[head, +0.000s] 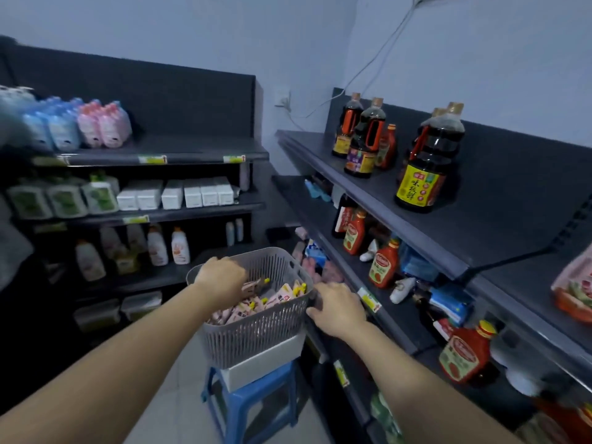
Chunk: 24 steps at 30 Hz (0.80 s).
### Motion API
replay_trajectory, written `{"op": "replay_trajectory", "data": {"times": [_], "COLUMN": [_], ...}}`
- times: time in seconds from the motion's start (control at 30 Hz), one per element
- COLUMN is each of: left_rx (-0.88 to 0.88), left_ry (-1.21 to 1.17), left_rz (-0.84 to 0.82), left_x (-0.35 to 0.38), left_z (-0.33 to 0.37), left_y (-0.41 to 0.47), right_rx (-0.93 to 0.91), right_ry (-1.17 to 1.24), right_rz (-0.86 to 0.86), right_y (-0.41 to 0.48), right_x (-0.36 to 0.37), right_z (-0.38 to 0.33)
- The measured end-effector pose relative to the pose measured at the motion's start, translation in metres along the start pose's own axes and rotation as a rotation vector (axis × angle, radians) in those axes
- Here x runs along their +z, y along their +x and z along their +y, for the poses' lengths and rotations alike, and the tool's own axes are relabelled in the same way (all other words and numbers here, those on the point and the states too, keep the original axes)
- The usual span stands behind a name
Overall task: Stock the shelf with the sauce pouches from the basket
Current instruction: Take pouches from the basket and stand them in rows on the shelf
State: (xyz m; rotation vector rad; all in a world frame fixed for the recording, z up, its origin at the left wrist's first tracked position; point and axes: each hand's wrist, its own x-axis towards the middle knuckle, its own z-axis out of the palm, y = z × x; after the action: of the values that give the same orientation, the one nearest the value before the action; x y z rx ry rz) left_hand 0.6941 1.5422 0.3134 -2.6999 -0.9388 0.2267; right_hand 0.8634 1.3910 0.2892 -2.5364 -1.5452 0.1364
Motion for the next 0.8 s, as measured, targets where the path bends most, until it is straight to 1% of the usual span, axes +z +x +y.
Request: {"op": "replay_trajectory", "data": {"times": [0.17, 0.47, 0.8], "left_rx": [-0.043, -0.203, -0.251], "left_ry": [-0.031, -0.175, -0.313], "left_rz": [-0.101, -0.267, -0.445], "left_x": [0.053, 0.142, 0.225], "left_z": [-0.026, -0.052, -0.054], "left_y": [0.048, 0.145, 0.221], "right_rx": [-0.011, -0.093, -0.126], "right_ry": [0.022, -0.009, -0.222], "right_rz": [-0.093, -0.222, -0.444], "right_y": [0.067, 0.200, 0.291], "right_x": [0.038, 0.094, 0.177], "right_z": [-0.001, 0.020, 0.046]}}
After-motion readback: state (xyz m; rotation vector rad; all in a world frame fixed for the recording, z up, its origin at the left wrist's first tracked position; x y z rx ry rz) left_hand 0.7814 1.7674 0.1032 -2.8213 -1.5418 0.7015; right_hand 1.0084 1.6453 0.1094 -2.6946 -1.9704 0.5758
